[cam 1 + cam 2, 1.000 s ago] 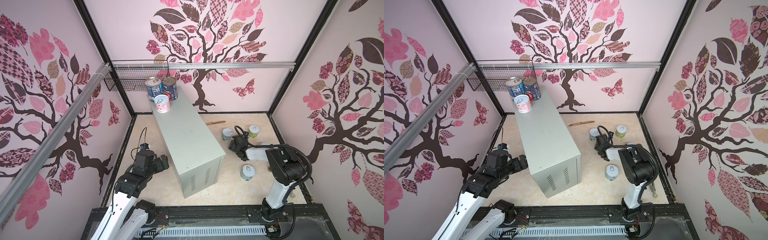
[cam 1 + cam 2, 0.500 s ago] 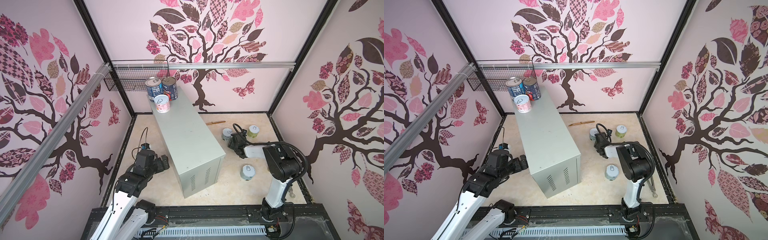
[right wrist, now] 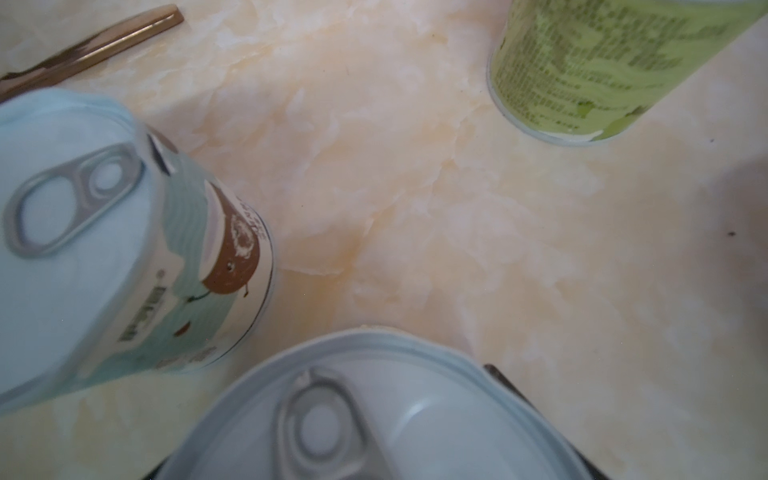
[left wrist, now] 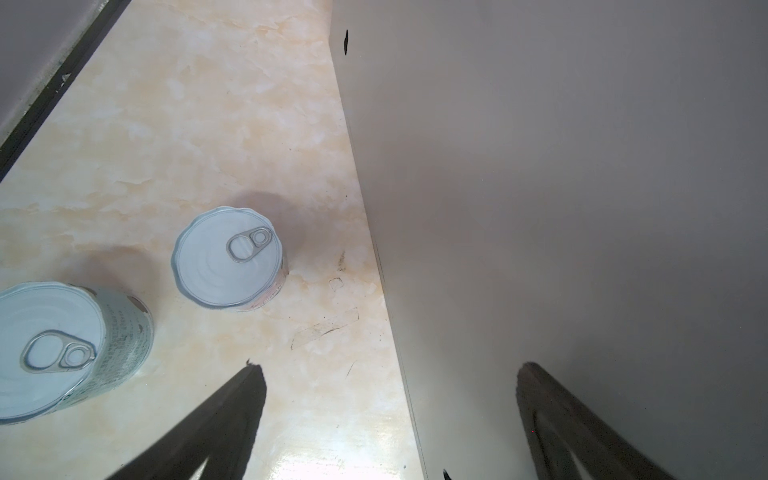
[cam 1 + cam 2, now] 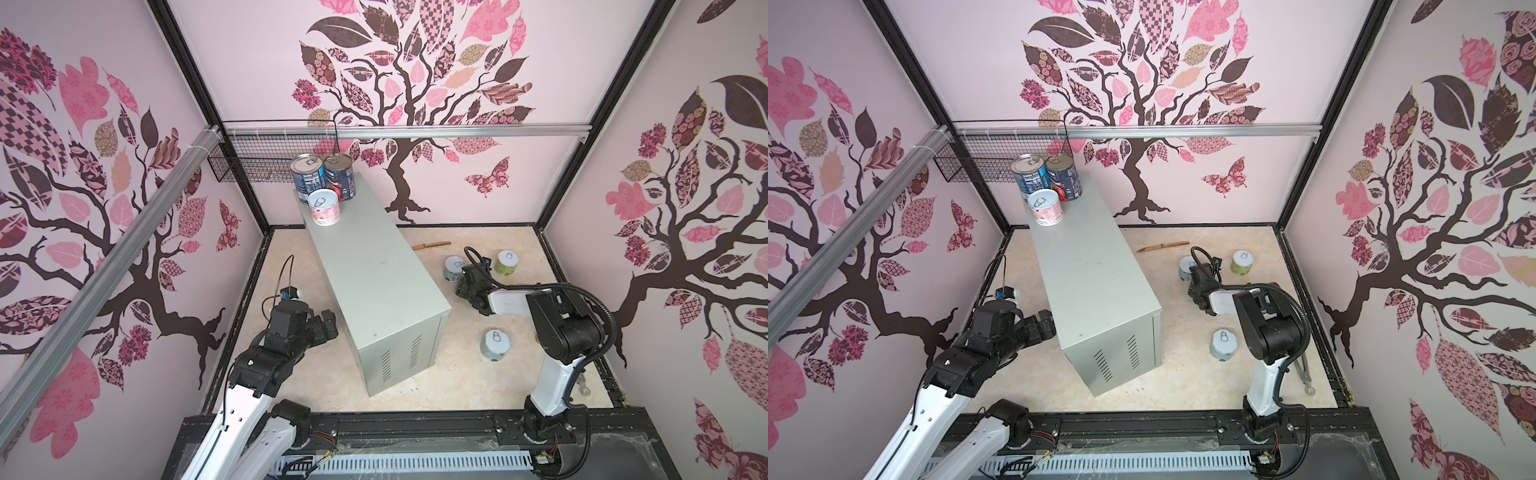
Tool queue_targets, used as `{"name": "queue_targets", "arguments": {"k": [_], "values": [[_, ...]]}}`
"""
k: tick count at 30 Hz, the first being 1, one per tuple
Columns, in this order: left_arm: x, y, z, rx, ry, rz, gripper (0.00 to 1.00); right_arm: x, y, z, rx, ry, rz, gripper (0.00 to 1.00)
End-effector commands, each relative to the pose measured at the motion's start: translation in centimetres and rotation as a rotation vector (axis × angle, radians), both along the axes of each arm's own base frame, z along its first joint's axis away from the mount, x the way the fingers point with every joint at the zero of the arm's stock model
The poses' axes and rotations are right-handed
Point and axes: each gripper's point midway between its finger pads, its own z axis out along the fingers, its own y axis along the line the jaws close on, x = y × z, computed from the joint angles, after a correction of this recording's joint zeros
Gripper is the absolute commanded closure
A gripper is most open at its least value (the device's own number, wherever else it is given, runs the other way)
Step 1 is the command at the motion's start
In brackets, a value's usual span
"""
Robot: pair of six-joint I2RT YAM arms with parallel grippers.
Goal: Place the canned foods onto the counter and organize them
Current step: 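Lower the right gripper over the teal-labelled white-lidded floor can, then close the right gripper around the teal-labelled can and lift it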
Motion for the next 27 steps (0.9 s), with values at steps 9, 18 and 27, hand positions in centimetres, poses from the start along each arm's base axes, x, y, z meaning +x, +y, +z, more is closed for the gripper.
{"name": "queue_targets", "arguments": {"k": [9,18,27], "values": [[-0.4,0.4,2.9,-0.022,-0.107,0.009,0.02,-2.1,2.3,4.7,0.114,-0.004,0.146,0.40],[-1.6,0.2,5.1,-0.070,-0.177,-0.017,0.02,-4.1,2.8,10.2,0.157,-0.092,0.221,0.41],[-3.1,0.3,7.5,-0.096,-0.196,-0.029,0.02,-6.4,3.3,18.5,0.191,-0.221,0.304,0.41]]}}
